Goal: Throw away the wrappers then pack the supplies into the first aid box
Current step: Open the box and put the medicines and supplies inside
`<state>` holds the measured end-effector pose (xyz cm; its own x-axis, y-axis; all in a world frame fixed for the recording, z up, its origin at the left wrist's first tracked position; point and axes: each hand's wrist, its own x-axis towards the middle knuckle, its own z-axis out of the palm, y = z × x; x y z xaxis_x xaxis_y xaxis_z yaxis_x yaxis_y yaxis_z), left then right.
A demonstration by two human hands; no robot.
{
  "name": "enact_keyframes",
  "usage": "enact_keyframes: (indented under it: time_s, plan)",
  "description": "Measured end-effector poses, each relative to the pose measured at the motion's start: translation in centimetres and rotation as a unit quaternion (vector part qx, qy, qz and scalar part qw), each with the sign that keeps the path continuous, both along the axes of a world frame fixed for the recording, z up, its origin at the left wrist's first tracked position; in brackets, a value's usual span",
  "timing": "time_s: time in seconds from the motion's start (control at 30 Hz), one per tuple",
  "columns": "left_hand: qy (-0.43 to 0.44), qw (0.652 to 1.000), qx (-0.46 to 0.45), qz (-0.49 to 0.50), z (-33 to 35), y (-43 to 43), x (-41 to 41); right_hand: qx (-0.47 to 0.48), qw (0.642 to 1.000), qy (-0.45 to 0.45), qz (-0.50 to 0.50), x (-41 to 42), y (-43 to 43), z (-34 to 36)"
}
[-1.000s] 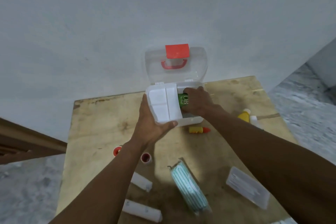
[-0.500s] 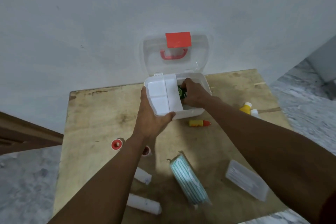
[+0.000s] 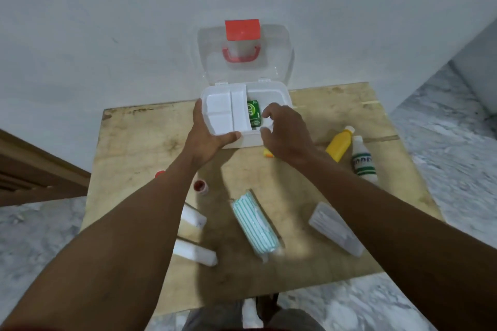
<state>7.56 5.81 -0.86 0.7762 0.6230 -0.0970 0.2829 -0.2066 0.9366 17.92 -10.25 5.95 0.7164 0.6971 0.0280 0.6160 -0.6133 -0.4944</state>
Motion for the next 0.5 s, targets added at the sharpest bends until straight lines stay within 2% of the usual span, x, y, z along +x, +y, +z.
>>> enact_keyframes:
  time_s: [0.17, 0.27, 0.4, 0.5]
  plan:
    - [0.021, 1.0, -0.007, -0.003, 0.2, -0.3, -0.2, -0.076, 0.992, 0.1, -0.001, -5.9, -3.8, -0.9]
    - [0.031, 1.0, 0.001, 0.0, 0.2, -0.1, -0.1, -0.105, 0.982, 0.154, -0.034, -8.4, -5.4, -2.0]
    - [0.025, 1.0, 0.003, 0.007, -0.4, 0.0, 0.1, -0.187, 0.966, 0.174, -0.032, -11.1, -6.7, -3.8]
    - [0.02, 1.0, 0.005, 0.003, -0.4, -0.1, 0.0, -0.205, 0.961, 0.184, -0.023, -12.5, -7.6, -5.2]
